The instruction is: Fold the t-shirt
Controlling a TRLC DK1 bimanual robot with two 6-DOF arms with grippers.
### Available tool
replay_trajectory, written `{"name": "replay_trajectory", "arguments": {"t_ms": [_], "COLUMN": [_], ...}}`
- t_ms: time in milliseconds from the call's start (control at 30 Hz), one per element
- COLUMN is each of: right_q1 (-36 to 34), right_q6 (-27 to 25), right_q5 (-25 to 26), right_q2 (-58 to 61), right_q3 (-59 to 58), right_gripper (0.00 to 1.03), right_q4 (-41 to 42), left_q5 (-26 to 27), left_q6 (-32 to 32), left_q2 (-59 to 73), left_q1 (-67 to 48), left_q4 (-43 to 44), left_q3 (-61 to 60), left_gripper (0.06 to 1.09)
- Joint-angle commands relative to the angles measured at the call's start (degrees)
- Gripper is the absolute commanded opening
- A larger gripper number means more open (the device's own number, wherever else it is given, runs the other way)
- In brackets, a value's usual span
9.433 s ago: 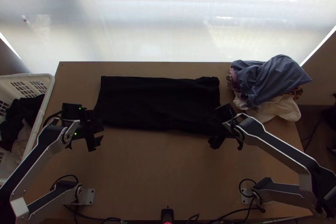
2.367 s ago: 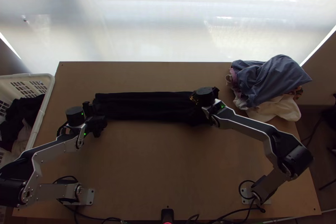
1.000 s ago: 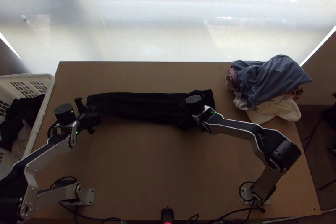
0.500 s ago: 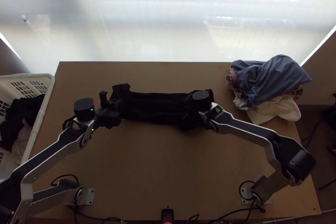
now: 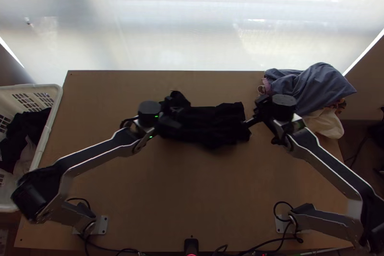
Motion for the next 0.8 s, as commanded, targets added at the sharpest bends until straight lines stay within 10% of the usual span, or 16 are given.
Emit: {"name": "replay_trajectory", "arguments": {"t_ms": [0, 700, 767], "right_q1": [-7.9, -26.3, -26.5], "right_q6": [0.1, -0.5, -1.2], "right_q5": [-2.3, -11.0, -11.1], "right_q2": [-7.7, -12.0, -12.3], "right_q3": [-3.8, -7.1, -7.5], "right_gripper": [0.03, 0.03, 0.03], "right_q4": [-1.8, -3.1, -3.1], "left_q5": [-2.9, -5.3, -5.6], "left_q6": [0.0, 2.3, 2.4], "left_q2": [14.2, 33.5, 35.0], "left_q1": [-7.5, -21.8, -22.0], "left_q4": [-1.9, -4.5, -2.4], "left_q3": [16.0, 40.5, 40.7], "left_gripper": [0.16, 0.17, 0.55]}}
